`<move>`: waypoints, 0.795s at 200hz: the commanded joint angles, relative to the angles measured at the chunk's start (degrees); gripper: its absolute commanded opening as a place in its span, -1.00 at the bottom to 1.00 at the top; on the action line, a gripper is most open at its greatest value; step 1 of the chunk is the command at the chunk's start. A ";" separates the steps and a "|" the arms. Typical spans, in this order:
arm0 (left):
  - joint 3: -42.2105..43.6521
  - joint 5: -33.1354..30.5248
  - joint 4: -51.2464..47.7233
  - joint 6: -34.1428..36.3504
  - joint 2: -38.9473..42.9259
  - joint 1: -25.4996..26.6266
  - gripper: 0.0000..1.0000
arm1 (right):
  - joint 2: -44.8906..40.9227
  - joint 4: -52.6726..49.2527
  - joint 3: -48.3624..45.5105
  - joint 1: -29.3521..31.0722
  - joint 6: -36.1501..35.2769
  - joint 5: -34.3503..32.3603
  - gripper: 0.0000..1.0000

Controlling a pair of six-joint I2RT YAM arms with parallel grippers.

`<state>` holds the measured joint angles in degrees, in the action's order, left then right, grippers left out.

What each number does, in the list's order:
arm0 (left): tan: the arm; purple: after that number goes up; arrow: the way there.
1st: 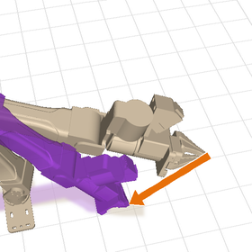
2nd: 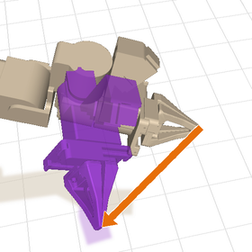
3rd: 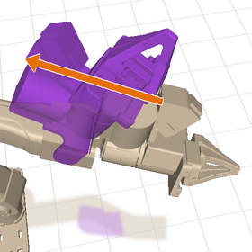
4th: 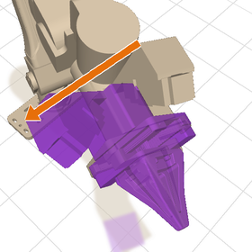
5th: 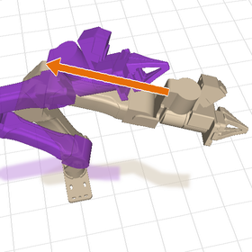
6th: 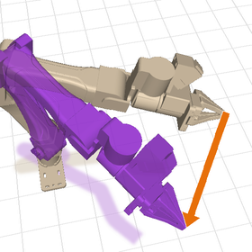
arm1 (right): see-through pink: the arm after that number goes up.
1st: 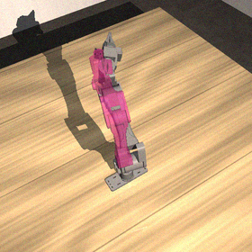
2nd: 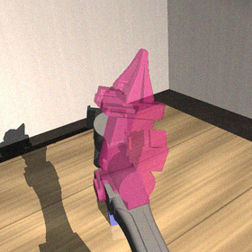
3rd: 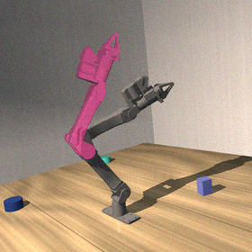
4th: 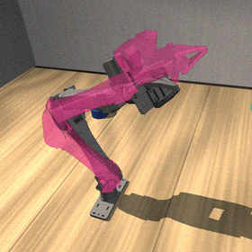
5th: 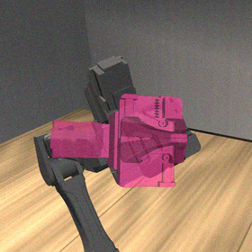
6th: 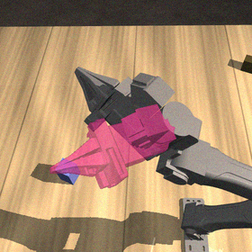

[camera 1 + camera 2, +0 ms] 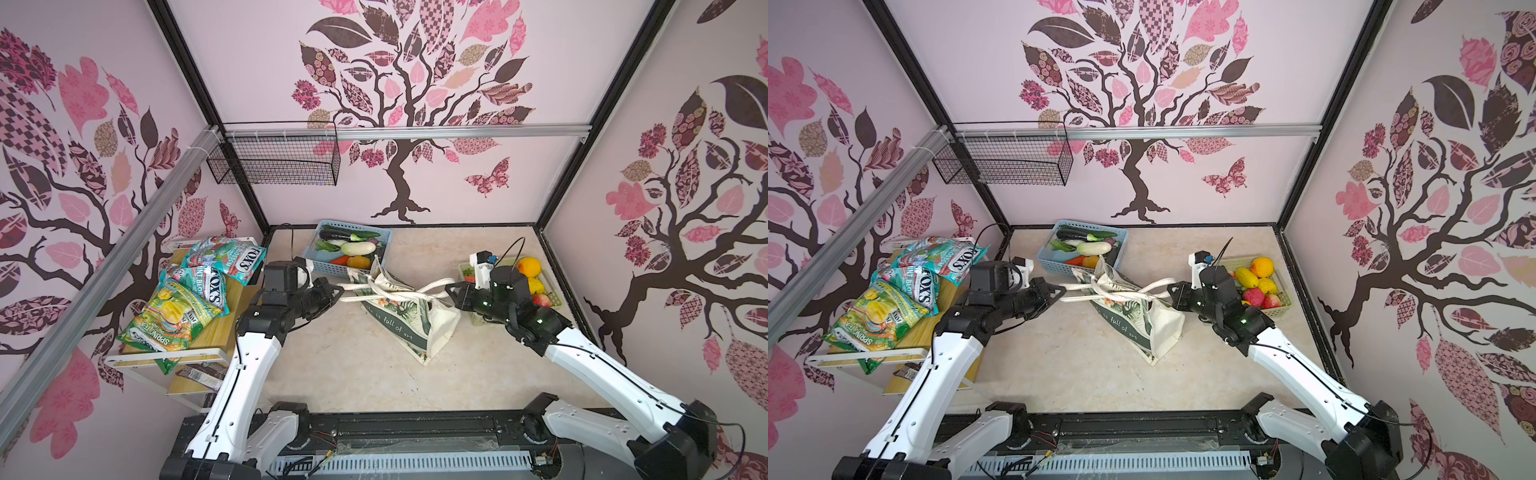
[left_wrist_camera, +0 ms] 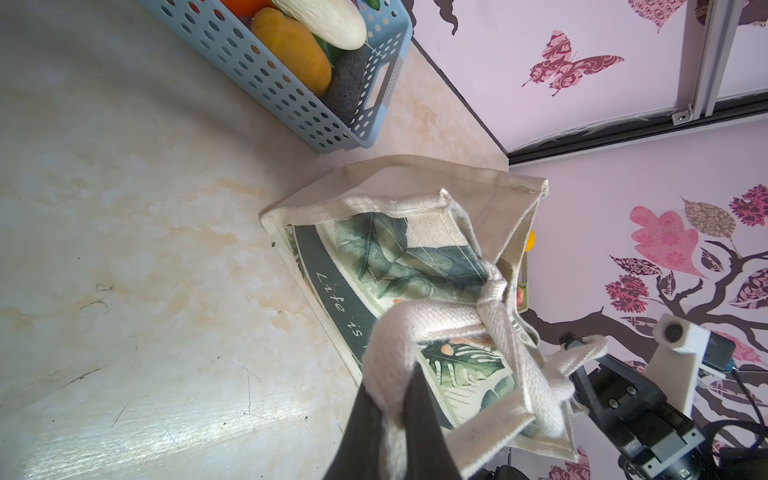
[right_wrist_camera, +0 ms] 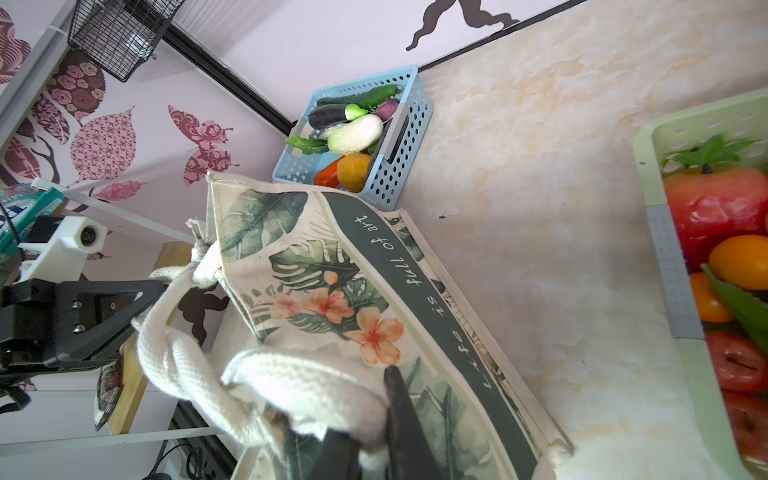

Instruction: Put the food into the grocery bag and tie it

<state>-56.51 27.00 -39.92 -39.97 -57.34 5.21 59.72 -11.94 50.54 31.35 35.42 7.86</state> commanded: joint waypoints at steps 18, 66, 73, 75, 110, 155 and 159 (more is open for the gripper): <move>-1.50 -13.70 -4.43 2.45 2.25 0.26 -1.00 | -2.33 -6.11 6.73 -3.68 0.35 -6.54 -1.00; 1.32 -17.15 -6.41 1.42 5.02 -2.07 -1.00 | -0.74 -7.98 5.66 -15.00 0.95 0.74 -1.00; 1.48 -17.85 -6.87 1.57 5.11 -2.34 -1.00 | -0.84 -6.60 3.50 -20.23 2.16 4.91 -1.00; 1.49 -18.08 -7.04 1.63 5.15 -2.32 -1.00 | -0.84 -6.38 2.89 -21.34 2.47 5.70 -1.00; 3.10 -18.92 -6.69 1.24 5.15 -3.04 -1.00 | -0.51 -2.90 -3.42 -27.89 5.62 6.92 -1.00; 4.64 -19.09 -5.61 1.00 4.92 -3.06 -1.00 | 0.57 -1.44 -4.68 -27.89 7.03 7.39 -1.00; 4.61 -19.09 -5.45 1.02 4.80 -3.02 -1.00 | 0.57 -1.46 -4.59 -27.84 7.03 7.35 -1.00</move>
<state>-53.52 28.34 -41.80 -39.99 -53.36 7.18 60.01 -12.69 45.67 11.86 41.80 34.50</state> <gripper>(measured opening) 0.089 0.114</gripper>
